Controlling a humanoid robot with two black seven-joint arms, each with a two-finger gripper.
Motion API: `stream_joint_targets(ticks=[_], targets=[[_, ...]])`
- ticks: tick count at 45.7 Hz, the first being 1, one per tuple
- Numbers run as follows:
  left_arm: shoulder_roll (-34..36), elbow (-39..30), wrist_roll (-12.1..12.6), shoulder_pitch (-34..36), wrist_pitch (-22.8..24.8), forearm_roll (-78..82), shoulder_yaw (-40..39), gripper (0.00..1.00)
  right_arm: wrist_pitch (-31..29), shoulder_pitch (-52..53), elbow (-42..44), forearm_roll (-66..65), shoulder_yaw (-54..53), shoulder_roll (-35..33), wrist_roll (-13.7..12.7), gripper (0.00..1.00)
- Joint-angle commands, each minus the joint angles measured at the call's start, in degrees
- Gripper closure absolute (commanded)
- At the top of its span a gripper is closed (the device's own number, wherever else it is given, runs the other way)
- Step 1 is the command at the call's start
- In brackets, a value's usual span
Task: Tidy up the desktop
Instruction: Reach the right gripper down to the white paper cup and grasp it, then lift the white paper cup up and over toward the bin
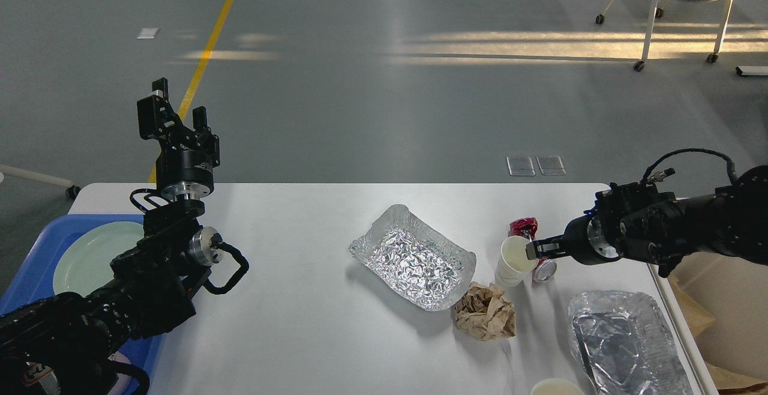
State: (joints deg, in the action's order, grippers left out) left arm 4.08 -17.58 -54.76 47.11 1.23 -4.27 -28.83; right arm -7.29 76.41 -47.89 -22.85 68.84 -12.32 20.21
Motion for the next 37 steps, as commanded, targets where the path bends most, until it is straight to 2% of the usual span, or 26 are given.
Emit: stream_joint_targets(ticks=[1, 4, 22, 29, 37], targets=[[-0.04, 0.0, 0.0, 0.0, 0.0, -0.03, 0.0, 0.04, 0.08, -0.74, -0.01, 0.0, 0.5, 0.1, 0.0, 0.92], [0.05, 0.0, 0.0, 0.0, 0.0, -0.03, 0.0, 0.04, 0.08, -0.82, -0.09, 0.0, 0.59, 0.1, 0.0, 1.0], [0.05, 0.0, 0.0, 0.0, 0.0, -0.03, 0.0, 0.04, -0.71, 1.37, -1.59, 0.09, 0.77, -0.34, 1.23, 1.0], [0.05, 0.0, 0.0, 0.0, 0.0, -0.03, 0.0, 0.04, -2.46, 7.78, -6.15, 0.18, 0.85, -2.27, 2.81, 1.0], [-0.04, 0.0, 0.0, 0.0, 0.0, -0.03, 0.0, 0.04, -8.17, 20.78, -13.62, 0.09, 0.68, -6.92, 5.97, 1.0]])
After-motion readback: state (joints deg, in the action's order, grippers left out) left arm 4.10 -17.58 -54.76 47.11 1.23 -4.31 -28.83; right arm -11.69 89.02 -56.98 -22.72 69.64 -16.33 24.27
